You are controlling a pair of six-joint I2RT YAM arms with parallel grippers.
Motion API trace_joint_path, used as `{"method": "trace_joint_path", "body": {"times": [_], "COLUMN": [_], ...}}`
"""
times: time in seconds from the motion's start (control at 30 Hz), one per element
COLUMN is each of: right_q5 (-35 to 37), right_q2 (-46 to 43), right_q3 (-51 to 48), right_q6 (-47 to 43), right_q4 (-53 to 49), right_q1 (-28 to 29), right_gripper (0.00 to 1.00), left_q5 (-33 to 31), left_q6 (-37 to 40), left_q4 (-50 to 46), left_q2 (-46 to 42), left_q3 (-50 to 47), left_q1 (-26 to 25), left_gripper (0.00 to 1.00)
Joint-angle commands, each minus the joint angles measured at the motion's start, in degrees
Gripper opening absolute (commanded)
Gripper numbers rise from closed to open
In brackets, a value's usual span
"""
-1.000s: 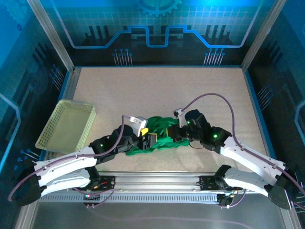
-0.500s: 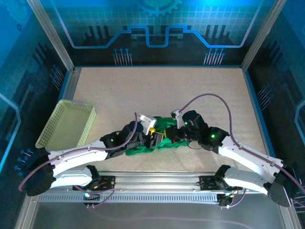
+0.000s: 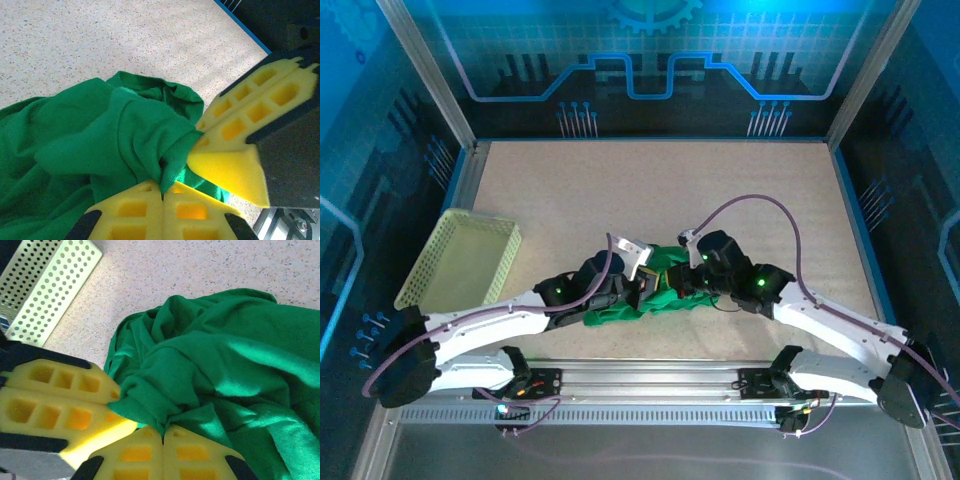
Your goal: Fold the inside-out t-shirt
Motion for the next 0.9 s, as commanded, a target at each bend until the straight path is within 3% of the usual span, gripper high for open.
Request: {"method": "trace_joint_path", "body": {"times": [0.0, 0.17, 0.43, 0.6, 0.73, 0.87], "right_q5": [1.86, 1.92, -0.47, -4.60, -1.69, -3.74], "right_q2": [0.47, 0.47, -2.28, -2.02, -0.36, 1.17], "right_q3": [1.93, 2.17, 2.16, 3.18, 3.41, 5.06], "right_q6": [0.40, -0.22, -4.20, -5.95, -5.13, -4.72], "right_q4": [-1.05, -1.48, -2.76, -1.71, -2.88, -2.08], "right_q1": [0.26, -0.03, -2.43, -2.98, -4.05, -5.85], "right_gripper": [0.05, 0.13, 0.46, 0.50, 0.54, 0.59], "left_q5": [-1.51, -2.07, -1.13, 1.63, 3.36, 3.93], "left_q6": [0.69, 1.57, 3.25, 3.25, 3.01, 2.23], "left_q4": [-2.97, -5.46, -8.51, -9.32, -9.53, -10.36], "left_q2": [-3.00, -4.90, -7.65, -7.33, -8.21, -8.66], "left_q3": [2.45, 3.32, 2.98, 2.05, 1.06, -0.60], "left_q1": [-0.27, -0.25, -0.08, -0.08, -0.08, -0.16], "left_gripper": [0.00, 0.00, 0.00, 0.00, 0.02, 0.03]}}
